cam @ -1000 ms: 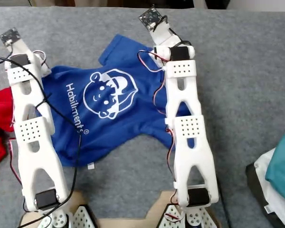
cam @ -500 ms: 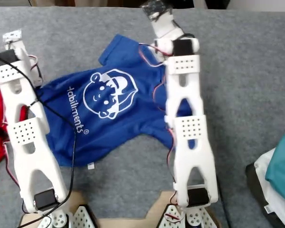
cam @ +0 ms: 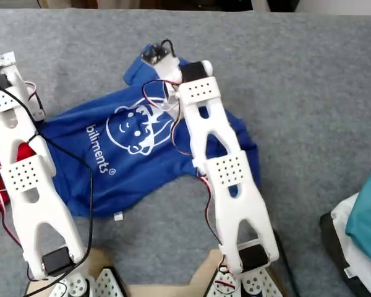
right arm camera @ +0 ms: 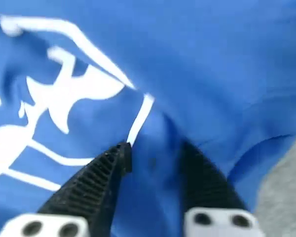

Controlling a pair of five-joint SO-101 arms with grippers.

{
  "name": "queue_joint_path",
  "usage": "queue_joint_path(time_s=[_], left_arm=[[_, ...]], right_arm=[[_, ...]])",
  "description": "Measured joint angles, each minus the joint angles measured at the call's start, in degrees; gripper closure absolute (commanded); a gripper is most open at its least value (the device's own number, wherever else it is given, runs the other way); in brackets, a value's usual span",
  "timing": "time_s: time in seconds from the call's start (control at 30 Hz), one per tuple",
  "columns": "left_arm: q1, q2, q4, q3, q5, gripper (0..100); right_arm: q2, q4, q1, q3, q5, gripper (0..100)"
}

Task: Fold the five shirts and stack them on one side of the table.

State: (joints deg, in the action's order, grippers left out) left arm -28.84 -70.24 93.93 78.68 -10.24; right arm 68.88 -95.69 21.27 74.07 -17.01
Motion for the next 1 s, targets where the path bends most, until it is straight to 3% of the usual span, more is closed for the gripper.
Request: queue_joint_path(time_s=[0.27, 0.57, 0.87, 1.0], left_arm=[[0.62, -4.4, 4.13, 10.02, 0.18, 98], [0.7, -5.98, 5.8, 14.59, 0.26, 98], [0.88, -5.98, 5.98, 14.59, 0.53, 98], [0.88, -5.98, 5.98, 14.59, 0.53, 98]], right_arm=[[-2.73, -5.01, -0.18, -10.11, -0.79, 99.5], [-18.2, -4.75, -0.09, -39.74, -4.57, 99.5], [-45.36, 9.14, -0.97, -78.59, -10.64, 99.1], [-56.18, 11.78, -5.54, -84.57, -11.6, 88.2]])
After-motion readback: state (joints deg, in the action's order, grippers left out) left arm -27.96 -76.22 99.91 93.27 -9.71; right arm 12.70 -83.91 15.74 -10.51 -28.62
